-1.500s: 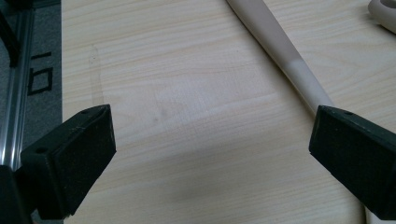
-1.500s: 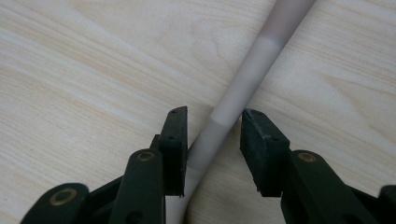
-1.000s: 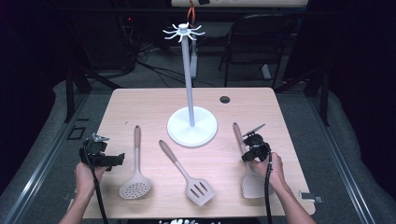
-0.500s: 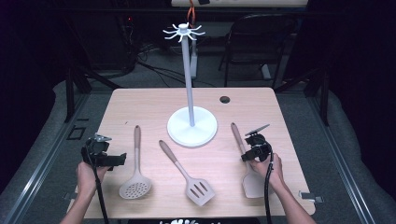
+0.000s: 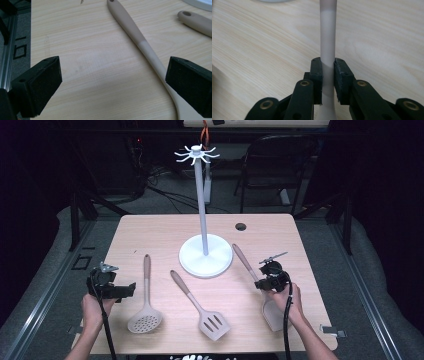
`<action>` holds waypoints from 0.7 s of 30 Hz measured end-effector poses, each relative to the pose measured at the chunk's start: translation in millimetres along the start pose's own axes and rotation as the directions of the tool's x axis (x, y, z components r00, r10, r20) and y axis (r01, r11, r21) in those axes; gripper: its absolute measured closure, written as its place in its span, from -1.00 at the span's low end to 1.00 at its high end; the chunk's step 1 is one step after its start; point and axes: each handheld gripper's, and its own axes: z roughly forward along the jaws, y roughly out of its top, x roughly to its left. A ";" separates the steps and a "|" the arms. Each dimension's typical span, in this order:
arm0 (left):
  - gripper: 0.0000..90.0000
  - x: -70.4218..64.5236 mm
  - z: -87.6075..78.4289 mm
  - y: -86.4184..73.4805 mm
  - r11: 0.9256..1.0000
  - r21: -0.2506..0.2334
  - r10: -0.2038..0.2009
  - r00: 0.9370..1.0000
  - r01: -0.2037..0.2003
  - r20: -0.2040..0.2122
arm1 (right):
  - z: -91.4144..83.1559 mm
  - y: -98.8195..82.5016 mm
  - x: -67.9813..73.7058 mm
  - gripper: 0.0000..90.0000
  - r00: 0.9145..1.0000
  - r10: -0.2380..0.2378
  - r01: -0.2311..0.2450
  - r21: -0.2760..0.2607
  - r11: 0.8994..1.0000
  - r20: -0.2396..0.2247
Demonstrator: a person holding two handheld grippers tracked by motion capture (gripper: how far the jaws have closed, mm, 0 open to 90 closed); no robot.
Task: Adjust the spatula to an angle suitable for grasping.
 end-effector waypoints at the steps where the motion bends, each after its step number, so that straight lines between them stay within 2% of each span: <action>1: -0.99 -0.9 -1.6 0.7 1.000 -0.007 -0.003 1.000 0.003 0.007 | -3.7 0.7 1.5 0.75 1.000 -0.020 0.020 -0.012 1.000 0.015; 2: -0.99 -1.8 -3.0 1.6 1.000 -0.013 -0.005 1.000 0.005 0.016 | -5.0 1.0 3.5 0.75 1.000 -0.026 0.026 -0.041 0.999 0.002; 3: -1.00 -2.9 -4.4 2.6 1.000 -0.021 -0.001 1.000 0.002 0.020 | -8.5 2.3 8.2 0.75 0.999 -0.053 0.054 -0.077 0.996 0.011; 4: -1.00 -3.9 -5.4 3.2 1.000 -0.025 0.000 1.000 0.001 0.023 | -8.5 2.3 8.2 0.75 0.999 -0.053 0.054 -0.077 0.996 0.011; 5: -1.00 -5.5 -7.3 4.4 1.000 -0.030 0.005 1.000 -0.004 0.030 | -11.3 3.3 9.1 0.75 0.996 -0.079 0.081 -0.068 0.994 0.029; 6: -1.00 -6.6 -8.6 5.3 0.999 -0.039 0.008 0.999 -0.006 0.034 | -11.7 3.5 12.7 0.75 0.996 -0.089 0.090 -0.092 0.992 0.016; 10: -1.00 -10.7 -17.5 11.5 0.997 -0.078 0.001 0.998 0.004 0.065 | -17.1 4.2 23.9 0.75 0.991 -0.133 0.133 -0.126 0.983 0.008; 12: -1.00 -15.0 -20.8 15.4 0.995 -0.095 0.012 0.996 -0.003 0.086 | -19.4 5.5 29.5 0.75 0.987 -0.158 0.158 -0.139 0.978 0.011; 13: -1.00 -18.0 -22.3 17.3 0.995 -0.096 0.029 0.996 -0.020 0.088 | -20.1 6.0 32.2 0.75 0.987 -0.162 0.162 -0.150 0.975 0.013; 16: -1.00 -27.7 -24.2 22.5 0.994 -0.105 0.051 0.991 -0.038 0.120 | -21.9 8.3 38.0 0.75 0.982 -0.189 0.189 -0.161 0.969 0.014; 19: -1.00 -36.7 -26.7 29.8 0.992 -0.124 0.054 0.983 -0.033 0.176 | -23.1 10.5 41.8 0.75 0.979 -0.206 0.205 -0.169 0.964 0.013; 21: -1.00 -42.2 -28.2 33.9 0.990 -0.132 0.067 0.979 -0.042 0.192 | -24.8 12.9 44.0 0.75 0.977 -0.213 0.212 -0.182 0.960 0.009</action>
